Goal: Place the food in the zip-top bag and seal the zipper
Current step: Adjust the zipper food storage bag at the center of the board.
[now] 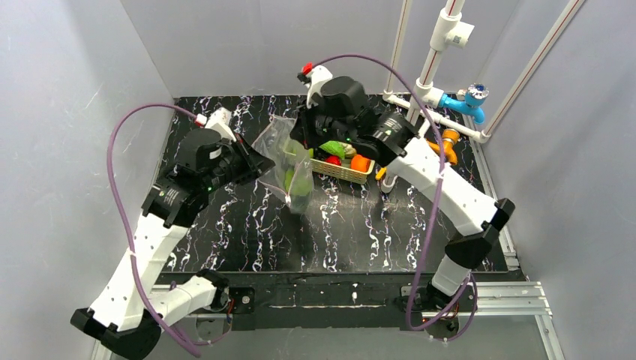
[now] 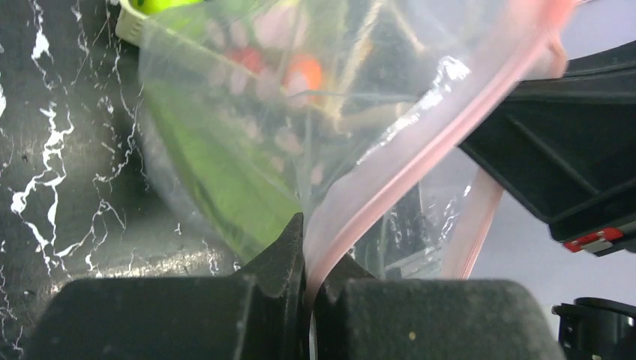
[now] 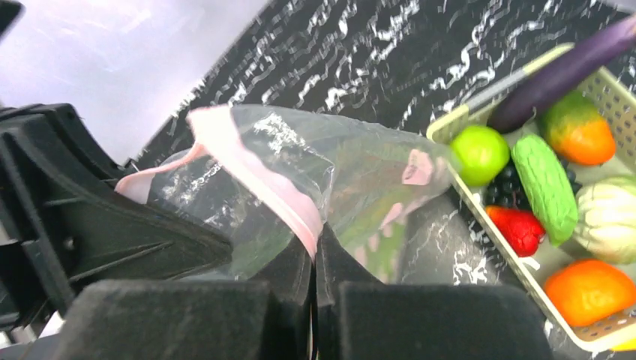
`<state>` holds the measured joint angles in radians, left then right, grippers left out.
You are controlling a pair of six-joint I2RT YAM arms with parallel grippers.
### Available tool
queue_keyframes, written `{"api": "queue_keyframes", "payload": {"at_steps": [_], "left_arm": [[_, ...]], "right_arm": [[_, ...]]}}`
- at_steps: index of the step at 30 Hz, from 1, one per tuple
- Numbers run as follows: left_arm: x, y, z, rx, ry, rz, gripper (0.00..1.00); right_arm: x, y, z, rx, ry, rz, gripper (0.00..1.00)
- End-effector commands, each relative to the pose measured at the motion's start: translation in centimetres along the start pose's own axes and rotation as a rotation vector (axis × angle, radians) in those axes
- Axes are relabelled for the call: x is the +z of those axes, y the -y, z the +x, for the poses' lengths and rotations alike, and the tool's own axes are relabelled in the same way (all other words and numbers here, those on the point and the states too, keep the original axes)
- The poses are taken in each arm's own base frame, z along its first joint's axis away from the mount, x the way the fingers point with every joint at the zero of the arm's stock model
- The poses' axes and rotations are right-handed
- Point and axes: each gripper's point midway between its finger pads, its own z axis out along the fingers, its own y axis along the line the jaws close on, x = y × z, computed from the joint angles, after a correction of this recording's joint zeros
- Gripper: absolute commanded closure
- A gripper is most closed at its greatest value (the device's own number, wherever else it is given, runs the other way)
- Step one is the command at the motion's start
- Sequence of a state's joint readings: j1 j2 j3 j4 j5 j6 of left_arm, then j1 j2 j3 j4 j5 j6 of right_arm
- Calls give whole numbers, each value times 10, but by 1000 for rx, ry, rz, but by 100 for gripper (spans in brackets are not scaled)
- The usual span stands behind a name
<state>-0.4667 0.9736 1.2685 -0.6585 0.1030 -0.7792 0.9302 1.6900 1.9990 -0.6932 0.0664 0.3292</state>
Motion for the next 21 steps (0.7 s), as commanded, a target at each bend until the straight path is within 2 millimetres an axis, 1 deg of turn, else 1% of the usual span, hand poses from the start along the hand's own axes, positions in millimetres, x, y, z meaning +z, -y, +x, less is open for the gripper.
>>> {"api": "queue_keyframes", "payload": {"at_steps": [1,2,3,4,5,7,9,12,13,14,16,18,21], "left_arm": [[-18,2,-4,22,46,30,100],[-16,-4,1,21,43,18,100],[-5,-30,18,11,12,-52,100],[1,-47,31,3,-17,-101,100],[4,-54,37,1,-38,-123,100],[5,-50,35,14,-41,-111,100],[0,-40,23,48,-13,-90,100],[-9,-23,3,116,13,-67,100],[-10,-17,-1,137,11,-51,97],[-11,-12,-4,153,9,-40,92],[-9,-11,-8,169,3,-52,81],[-7,-14,-10,186,-5,-78,75],[-4,-23,-10,216,-18,-125,75]], "right_arm": [[-28,-12,-22,-1,92,-50,99],[-25,-11,-15,7,86,-49,99],[-20,-7,0,23,69,-48,99],[-15,-4,13,37,50,-46,99],[-10,-2,23,46,30,-45,99],[-5,0,35,52,-5,-45,99],[-3,0,39,50,-21,-44,99],[-6,-5,33,48,-9,-70,99],[-6,-12,29,53,-2,-103,99],[-7,-19,25,61,8,-137,99],[-7,-30,14,76,24,-183,99],[-7,-38,7,92,23,-213,99],[-9,-47,3,114,23,-254,99]]}}
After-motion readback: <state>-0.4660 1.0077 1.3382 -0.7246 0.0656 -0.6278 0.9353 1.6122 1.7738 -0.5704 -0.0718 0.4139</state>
